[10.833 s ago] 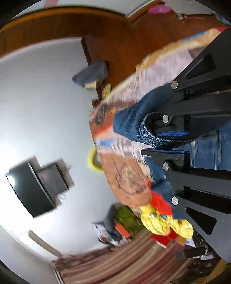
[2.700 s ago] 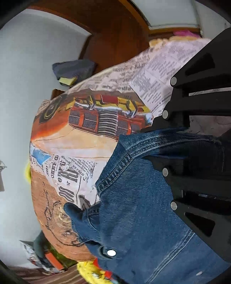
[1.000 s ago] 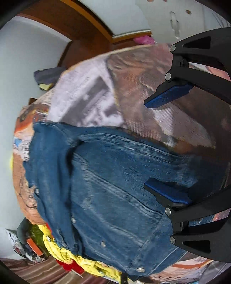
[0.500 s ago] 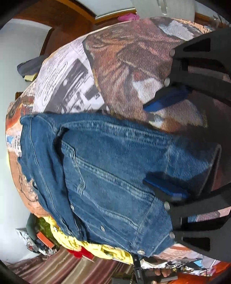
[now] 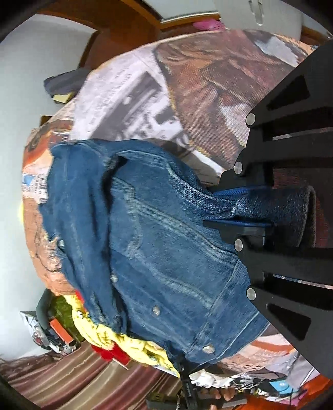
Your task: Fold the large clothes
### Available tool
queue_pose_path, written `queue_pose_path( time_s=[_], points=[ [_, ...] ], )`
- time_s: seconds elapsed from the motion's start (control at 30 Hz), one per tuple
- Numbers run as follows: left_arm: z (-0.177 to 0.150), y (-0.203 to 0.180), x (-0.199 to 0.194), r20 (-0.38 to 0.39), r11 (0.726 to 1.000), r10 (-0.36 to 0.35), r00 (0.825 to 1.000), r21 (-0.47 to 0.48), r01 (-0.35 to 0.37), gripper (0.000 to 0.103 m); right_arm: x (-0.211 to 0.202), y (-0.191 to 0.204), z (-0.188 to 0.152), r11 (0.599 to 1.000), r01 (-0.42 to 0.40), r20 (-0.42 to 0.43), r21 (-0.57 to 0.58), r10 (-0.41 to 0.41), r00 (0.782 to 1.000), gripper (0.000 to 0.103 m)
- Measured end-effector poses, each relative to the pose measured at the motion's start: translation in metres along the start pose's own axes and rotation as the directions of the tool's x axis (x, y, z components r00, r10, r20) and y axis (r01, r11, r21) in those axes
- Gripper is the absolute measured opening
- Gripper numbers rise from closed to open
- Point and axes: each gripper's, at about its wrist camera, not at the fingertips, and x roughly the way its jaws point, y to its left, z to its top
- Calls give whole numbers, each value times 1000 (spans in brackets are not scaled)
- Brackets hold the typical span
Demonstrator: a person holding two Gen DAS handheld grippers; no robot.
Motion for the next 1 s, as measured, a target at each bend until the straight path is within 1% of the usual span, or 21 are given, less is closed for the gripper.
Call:
queue_pose_path(
  time_s=[0.13, 0.2, 0.33, 0.43, 0.57, 0.63, 0.7, 0.83, 0.9, 1.0],
  points=[
    [16, -7, -23, 73, 1000, -7, 997, 30, 5, 13, -15, 4, 18, 1000, -9, 65, -16, 10, 998, 14],
    [30, -12, -34, 113, 999, -7, 994, 38, 2, 13, -23, 9, 29, 999, -12, 95, -36, 15, 995, 14],
    [57, -24, -52, 188, 999, -17, 982, 46, 8, 13, -41, 21, 58, 996, 10, 186, -85, 6, 982, 14],
    [83, -28, -62, 252, 998, 3, 968, 56, -17, 13, -50, 24, 85, 994, 38, 260, -103, -10, 966, 14],
    [122, -28, -76, 331, 999, -14, 943, 36, 2, 13, -53, 21, 118, 993, 61, 319, -103, -26, 947, 14],
    [140, -28, -80, 363, 1000, -9, 932, 24, 0, 13, -48, 18, 141, 992, 75, 332, -103, -37, 943, 14],
    [165, -27, -80, 393, 1000, 5, 919, 7, -9, 13, -39, 14, 163, 992, 81, 333, -95, -45, 942, 13],
    [206, -20, -65, 421, 999, 24, 907, -42, -7, 13, -17, 2, 207, 993, 102, 334, -56, -77, 939, 13],
    [229, -16, -50, 424, 997, 47, 905, -68, -21, 13, -4, -6, 226, 995, 99, 326, -32, -83, 942, 13],
    [255, -9, -22, 403, 993, 93, 911, -102, -57, 13, 26, -12, 250, 994, 106, 297, -1, -101, 949, 13]
  ],
)
